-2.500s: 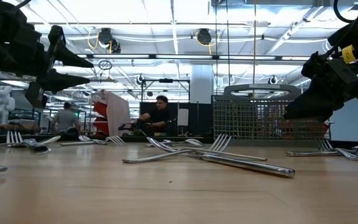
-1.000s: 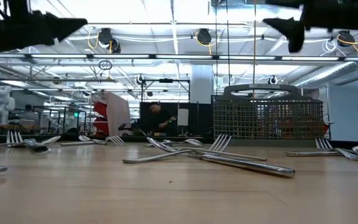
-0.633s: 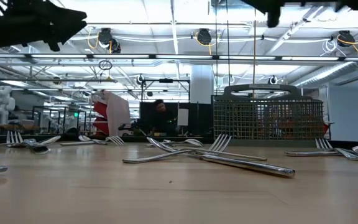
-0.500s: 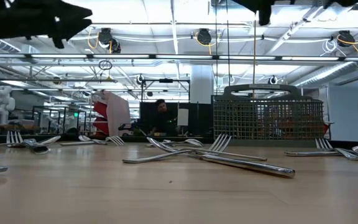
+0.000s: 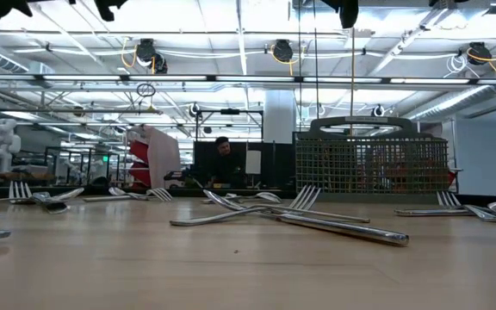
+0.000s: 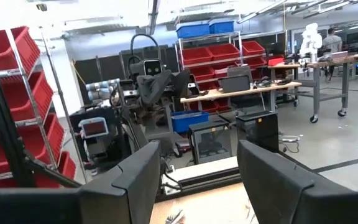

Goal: Sort silverware
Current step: Put the silver knife into the silverware basket

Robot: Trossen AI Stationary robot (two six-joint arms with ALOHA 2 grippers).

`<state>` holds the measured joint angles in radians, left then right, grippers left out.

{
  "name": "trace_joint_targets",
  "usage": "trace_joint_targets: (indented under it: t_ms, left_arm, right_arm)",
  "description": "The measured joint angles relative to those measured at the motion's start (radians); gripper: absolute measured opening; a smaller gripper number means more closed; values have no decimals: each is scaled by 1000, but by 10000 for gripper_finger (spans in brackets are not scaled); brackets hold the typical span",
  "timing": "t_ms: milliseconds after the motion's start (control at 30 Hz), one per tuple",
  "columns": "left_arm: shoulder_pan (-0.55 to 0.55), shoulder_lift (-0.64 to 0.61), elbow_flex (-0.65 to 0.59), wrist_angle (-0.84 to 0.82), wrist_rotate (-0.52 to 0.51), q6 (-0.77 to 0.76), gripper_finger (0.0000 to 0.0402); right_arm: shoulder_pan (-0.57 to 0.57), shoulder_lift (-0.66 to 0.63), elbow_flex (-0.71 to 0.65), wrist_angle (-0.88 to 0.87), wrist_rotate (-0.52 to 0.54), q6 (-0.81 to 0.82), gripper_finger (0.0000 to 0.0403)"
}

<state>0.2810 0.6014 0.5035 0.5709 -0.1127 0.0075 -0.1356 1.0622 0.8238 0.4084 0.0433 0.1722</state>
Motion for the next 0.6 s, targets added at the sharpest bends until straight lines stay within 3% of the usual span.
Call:
trace_joint_targets:
  t_ms: [233, 333, 467, 600]
  left_arm:
    - [0, 1, 1, 15, 4, -9, 196]
    - [0, 0, 1, 78, 4, -175, 196]
    - [0, 0, 1, 95, -115, -238, 196]
    - [-1, 32, 3, 98, -124, -280, 196]
  right_arm:
    - [1, -1, 4, 5, 0, -1, 203]
    - [14, 1, 4, 5, 1, -1, 203]
    - [37, 12, 4, 6, 2, -1, 203]
    - [52, 32, 4, 5, 8, -1, 203]
